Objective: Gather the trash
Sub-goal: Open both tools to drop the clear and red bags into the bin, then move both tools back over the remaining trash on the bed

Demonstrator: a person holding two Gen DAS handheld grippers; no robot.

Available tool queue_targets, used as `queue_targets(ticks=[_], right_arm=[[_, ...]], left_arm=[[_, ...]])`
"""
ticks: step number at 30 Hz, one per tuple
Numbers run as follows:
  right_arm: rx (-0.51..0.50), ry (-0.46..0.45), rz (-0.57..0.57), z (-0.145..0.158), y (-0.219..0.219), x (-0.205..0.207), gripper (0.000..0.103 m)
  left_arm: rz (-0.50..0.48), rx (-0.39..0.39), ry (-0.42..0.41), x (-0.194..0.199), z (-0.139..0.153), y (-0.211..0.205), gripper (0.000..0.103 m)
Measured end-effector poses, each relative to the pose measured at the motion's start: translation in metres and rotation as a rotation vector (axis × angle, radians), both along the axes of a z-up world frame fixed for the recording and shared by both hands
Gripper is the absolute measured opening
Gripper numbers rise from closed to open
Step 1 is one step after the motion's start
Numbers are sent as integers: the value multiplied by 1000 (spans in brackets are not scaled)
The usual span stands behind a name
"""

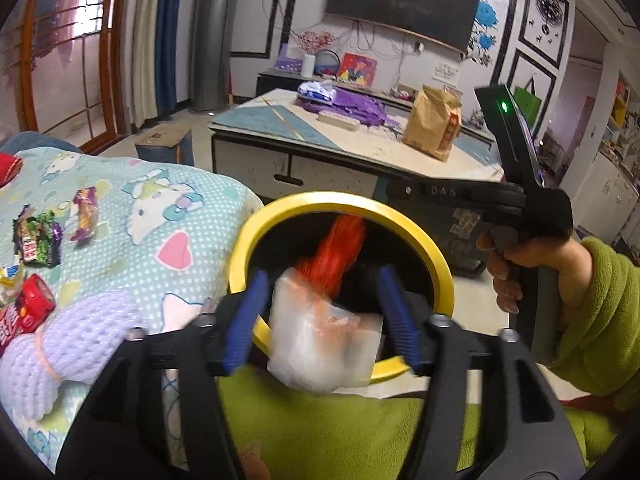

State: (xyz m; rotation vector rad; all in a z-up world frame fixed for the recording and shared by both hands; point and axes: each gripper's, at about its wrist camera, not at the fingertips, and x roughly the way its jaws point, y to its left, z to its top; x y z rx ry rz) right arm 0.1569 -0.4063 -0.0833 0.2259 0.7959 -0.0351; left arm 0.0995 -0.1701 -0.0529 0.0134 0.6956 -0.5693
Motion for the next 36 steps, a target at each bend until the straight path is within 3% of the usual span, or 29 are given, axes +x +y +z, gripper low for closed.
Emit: queue_targets(ticks=[4, 10, 26, 36], right_arm=[[6, -29, 21, 6, 7, -3, 52], [16, -103, 88, 23, 26, -13, 57], [77, -257, 282, 58, 89, -43, 66], [58, -249, 450, 59, 147, -56, 70]], left_arm=[[52, -29, -32, -2, 10, 14, 78], [134, -40, -90, -7, 23, 35, 91], [348, -94, -175, -15, 49, 99, 92], [455, -123, -209, -21, 56, 136, 92]])
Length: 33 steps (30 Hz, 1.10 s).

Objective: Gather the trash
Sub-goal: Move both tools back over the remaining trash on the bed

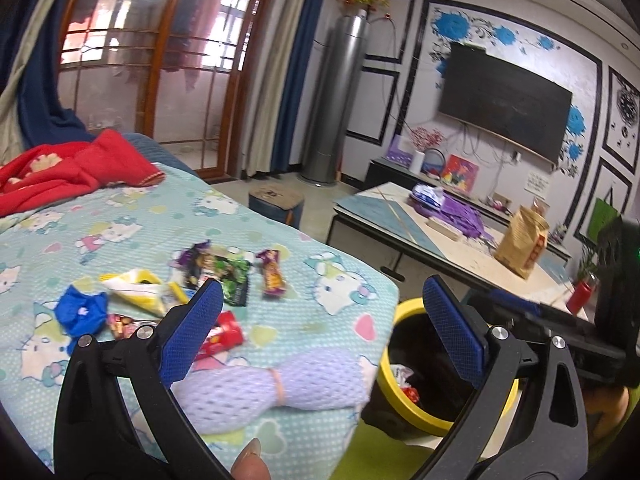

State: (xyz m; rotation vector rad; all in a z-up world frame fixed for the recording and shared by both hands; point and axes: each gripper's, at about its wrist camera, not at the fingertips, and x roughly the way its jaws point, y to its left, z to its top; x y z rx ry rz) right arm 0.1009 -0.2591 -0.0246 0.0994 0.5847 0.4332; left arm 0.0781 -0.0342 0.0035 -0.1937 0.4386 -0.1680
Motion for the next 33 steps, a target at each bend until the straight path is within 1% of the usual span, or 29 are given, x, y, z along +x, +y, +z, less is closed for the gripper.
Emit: queue_targets(ticks=[10, 19, 23, 28, 31, 33], right_arm=[[-49, 31, 115, -7, 45, -2, 71], [-95, 119, 196, -31, 82, 8, 72], [-122, 166, 205, -42, 94, 18, 72], [-119, 237, 216, -58, 105, 34, 72], [-107, 282, 219, -68, 108, 40, 72], [-101, 297, 224, -72, 109, 41, 71]], left_arm=[[140, -38, -11, -1, 1, 47, 92], [277, -67, 11, 2, -5, 97, 92], [333, -71, 38, 3, -14, 116, 92], [405, -101, 77, 4, -26, 143, 92], [441, -138, 116, 7, -35, 158, 92], [463, -192, 147, 8, -44, 169, 92]])
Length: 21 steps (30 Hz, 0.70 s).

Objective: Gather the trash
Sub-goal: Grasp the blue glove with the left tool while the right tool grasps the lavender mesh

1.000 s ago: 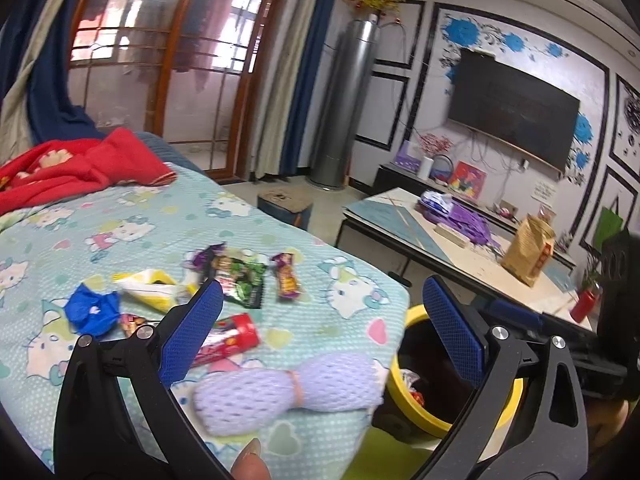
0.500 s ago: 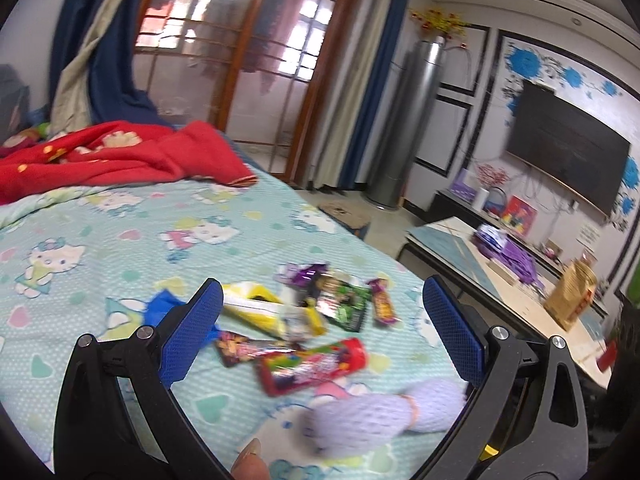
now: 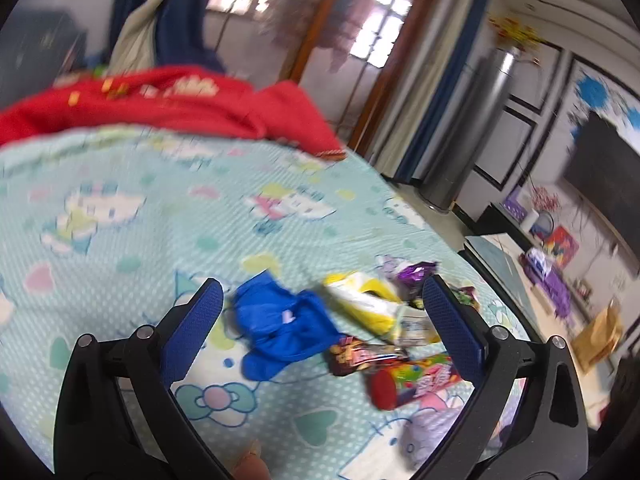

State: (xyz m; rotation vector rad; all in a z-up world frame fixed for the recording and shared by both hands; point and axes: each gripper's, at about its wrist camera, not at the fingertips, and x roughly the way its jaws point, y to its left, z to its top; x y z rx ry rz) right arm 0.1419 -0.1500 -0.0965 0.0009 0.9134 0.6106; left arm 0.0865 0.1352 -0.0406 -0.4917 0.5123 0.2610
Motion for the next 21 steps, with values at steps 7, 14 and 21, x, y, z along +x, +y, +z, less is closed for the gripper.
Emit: queue_targets(ticks=[7, 14, 21], right_arm=[[-4, -6, 39, -5, 4, -7, 52], [-24, -21, 81, -7, 7, -17, 29], [-28, -49, 115, -1, 10, -26, 24]], left_arm=[[30, -126, 62, 4, -23, 22, 85], [-2, -165, 111, 10, -33, 20, 44], [-30, -185, 108, 9, -35, 19, 10]])
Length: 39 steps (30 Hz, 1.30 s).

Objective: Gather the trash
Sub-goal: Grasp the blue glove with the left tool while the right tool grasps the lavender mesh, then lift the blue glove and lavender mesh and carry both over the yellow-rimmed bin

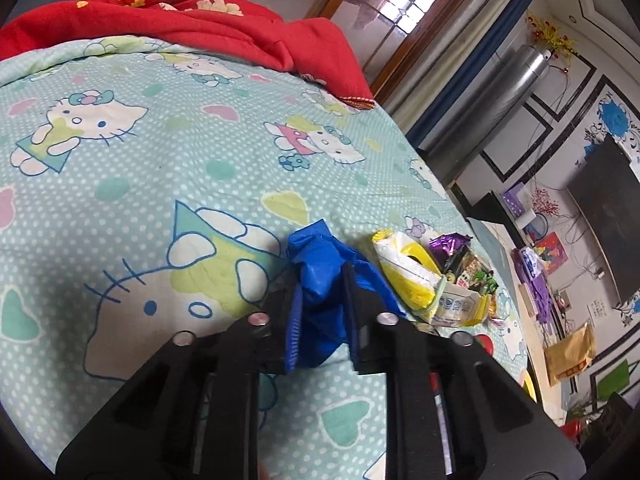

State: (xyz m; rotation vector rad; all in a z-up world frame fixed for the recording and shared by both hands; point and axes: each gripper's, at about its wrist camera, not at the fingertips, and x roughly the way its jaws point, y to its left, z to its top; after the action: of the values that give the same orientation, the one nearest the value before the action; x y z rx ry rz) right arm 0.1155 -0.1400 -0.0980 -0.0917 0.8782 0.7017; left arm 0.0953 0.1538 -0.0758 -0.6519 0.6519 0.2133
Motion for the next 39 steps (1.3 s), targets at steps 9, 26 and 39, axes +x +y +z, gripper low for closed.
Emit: queue_targets(ticks=[9, 26, 39], right_arm=[[8, -44, 45, 10, 5, -9, 23], [63, -144, 54, 48, -8, -23, 21], [101, -210, -64, 74, -43, -9, 21]], left_arm=[[27, 19, -69, -9, 13, 2, 5], [-44, 105, -242, -26, 73, -26, 4], [-139, 119, -282, -25, 93, -54, 4]])
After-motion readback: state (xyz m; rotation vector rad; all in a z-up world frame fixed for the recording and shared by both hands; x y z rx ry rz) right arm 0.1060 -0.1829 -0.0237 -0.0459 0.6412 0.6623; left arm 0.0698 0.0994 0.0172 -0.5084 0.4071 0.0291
